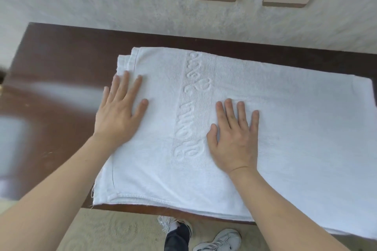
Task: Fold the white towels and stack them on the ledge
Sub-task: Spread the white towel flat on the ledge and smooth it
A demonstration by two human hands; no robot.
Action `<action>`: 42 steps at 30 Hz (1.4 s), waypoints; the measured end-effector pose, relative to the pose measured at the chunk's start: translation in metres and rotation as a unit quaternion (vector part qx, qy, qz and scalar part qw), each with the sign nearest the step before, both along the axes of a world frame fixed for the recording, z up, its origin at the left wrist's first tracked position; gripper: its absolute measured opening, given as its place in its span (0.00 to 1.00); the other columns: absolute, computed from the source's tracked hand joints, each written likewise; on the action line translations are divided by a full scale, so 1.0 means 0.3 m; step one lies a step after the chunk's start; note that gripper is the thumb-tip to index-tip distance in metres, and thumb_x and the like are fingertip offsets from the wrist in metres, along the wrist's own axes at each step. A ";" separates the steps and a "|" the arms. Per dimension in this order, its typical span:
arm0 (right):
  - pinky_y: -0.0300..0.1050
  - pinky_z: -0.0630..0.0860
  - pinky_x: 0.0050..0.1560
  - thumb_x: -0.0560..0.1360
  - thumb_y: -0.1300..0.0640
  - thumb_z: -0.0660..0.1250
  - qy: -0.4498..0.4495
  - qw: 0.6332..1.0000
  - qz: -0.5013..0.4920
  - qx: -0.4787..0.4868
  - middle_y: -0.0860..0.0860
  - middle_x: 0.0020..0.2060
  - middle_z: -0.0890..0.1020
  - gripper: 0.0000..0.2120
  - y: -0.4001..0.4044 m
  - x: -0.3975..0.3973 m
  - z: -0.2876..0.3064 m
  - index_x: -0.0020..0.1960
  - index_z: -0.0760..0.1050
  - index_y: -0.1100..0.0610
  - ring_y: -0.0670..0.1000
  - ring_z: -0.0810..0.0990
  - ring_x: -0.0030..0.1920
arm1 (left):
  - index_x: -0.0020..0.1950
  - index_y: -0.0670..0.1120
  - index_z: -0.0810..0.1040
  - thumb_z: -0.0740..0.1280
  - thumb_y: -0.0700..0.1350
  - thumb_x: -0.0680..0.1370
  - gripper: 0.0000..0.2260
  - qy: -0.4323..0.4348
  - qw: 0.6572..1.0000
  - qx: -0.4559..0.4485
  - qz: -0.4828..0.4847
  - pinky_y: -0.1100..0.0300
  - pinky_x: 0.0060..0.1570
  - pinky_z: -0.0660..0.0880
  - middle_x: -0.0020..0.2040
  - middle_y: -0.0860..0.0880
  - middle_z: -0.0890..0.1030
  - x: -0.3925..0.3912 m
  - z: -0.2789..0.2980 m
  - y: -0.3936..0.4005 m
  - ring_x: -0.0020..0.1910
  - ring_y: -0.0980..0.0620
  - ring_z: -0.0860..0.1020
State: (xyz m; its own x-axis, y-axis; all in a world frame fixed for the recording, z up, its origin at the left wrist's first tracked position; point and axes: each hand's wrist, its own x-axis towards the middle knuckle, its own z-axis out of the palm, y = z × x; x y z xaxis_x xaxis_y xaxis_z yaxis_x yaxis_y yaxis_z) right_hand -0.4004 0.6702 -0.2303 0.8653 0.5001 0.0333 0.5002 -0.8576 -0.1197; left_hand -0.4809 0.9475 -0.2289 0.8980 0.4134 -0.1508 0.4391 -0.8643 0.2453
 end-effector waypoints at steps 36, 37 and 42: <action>0.58 0.42 0.79 0.84 0.52 0.46 0.109 0.991 0.067 0.036 0.54 0.81 0.52 0.26 0.090 -0.253 0.019 0.82 0.51 0.54 0.53 0.46 0.81 | 0.82 0.53 0.54 0.49 0.58 0.83 0.27 -0.008 0.998 0.042 -0.043 0.46 0.79 0.45 0.82 0.51 0.53 -0.402 0.001 -0.285 0.81 0.47 0.47; 0.57 0.42 0.79 0.84 0.52 0.47 0.109 0.991 0.061 0.038 0.54 0.81 0.52 0.26 0.075 -0.261 0.020 0.82 0.51 0.54 0.53 0.47 0.81 | 0.82 0.52 0.53 0.48 0.58 0.83 0.27 -0.011 0.999 0.034 -0.018 0.45 0.79 0.44 0.82 0.50 0.52 -0.399 0.007 -0.304 0.81 0.46 0.46; 0.57 0.42 0.80 0.85 0.51 0.46 0.110 0.993 0.005 0.050 0.56 0.81 0.51 0.26 -0.041 -0.296 0.026 0.81 0.52 0.55 0.55 0.46 0.81 | 0.81 0.52 0.58 0.50 0.56 0.84 0.25 -0.046 0.993 0.012 -0.106 0.43 0.78 0.48 0.82 0.47 0.55 -0.345 0.007 -0.542 0.81 0.44 0.50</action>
State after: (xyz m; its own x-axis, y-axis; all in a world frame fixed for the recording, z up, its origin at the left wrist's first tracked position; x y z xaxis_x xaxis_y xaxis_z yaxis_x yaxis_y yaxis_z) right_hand -0.4892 0.6579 -0.2224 0.8522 0.5125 -0.1054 0.4613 -0.8310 -0.3108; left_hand -0.5844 0.7849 -0.2267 0.9747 0.2162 -0.0564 0.2234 -0.9408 0.2549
